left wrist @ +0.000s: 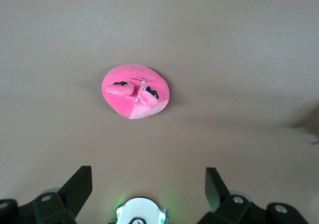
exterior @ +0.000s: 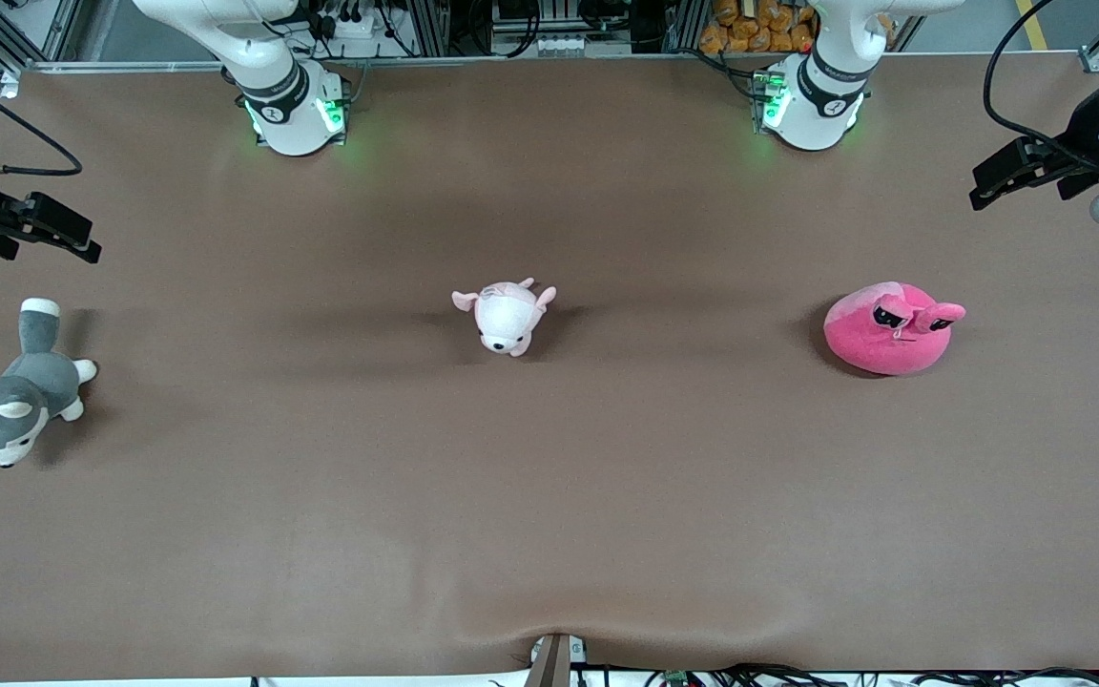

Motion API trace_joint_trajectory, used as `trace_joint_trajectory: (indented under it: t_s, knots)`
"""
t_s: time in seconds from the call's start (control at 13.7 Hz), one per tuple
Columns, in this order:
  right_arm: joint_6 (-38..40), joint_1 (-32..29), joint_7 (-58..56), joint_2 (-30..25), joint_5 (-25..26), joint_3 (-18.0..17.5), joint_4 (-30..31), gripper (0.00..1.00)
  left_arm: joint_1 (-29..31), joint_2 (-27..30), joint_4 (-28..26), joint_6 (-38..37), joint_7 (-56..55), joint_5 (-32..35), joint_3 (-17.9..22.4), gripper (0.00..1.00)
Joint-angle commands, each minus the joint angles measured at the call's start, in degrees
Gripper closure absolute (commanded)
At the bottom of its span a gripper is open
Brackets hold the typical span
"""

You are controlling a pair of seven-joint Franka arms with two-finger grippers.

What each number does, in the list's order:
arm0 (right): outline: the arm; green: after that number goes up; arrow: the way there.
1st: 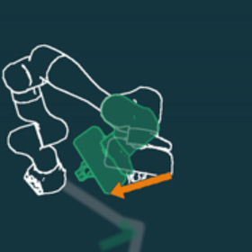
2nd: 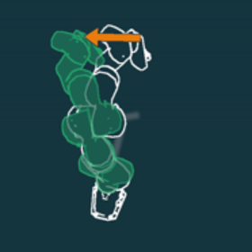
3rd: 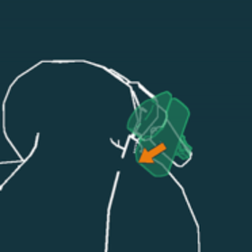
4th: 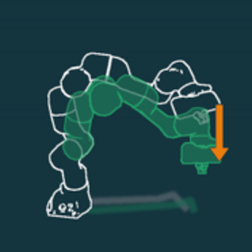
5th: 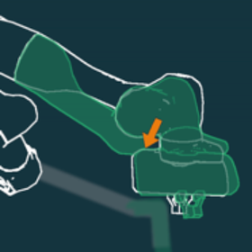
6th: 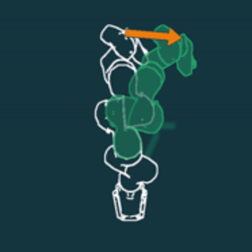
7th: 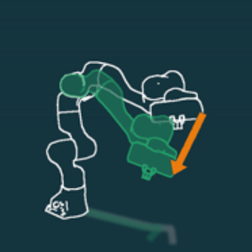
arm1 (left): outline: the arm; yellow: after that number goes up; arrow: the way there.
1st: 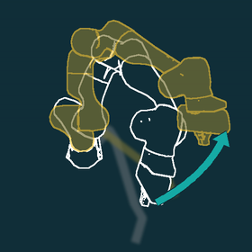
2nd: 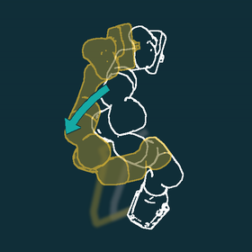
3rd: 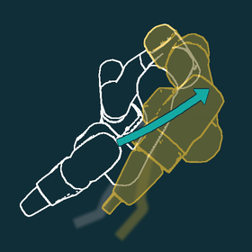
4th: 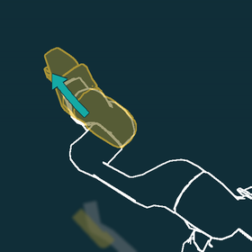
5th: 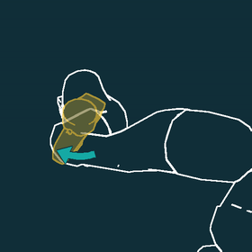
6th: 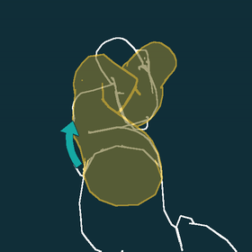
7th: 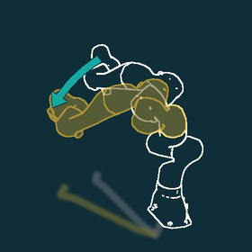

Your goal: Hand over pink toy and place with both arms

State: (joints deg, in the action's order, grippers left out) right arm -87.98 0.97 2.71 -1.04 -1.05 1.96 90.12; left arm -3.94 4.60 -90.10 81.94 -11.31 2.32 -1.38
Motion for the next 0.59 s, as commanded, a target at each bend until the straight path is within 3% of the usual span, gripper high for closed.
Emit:
trace_joint_trajectory:
  t_s: [0.0,0.51]
  knots:
    - [0.1,-0.1,0.7,-0.4,0.5,-0.3,0.4,0.0,-0.1,-0.5,1.5,-1.3,0.6,0.3,0.2,0.0]
    - [0.0,-0.1,0.6,-0.4,0.5,-0.3,0.4,0.0,0.2,-1.3,3.9,-1.4,0.9,0.2,0.7,0.0]
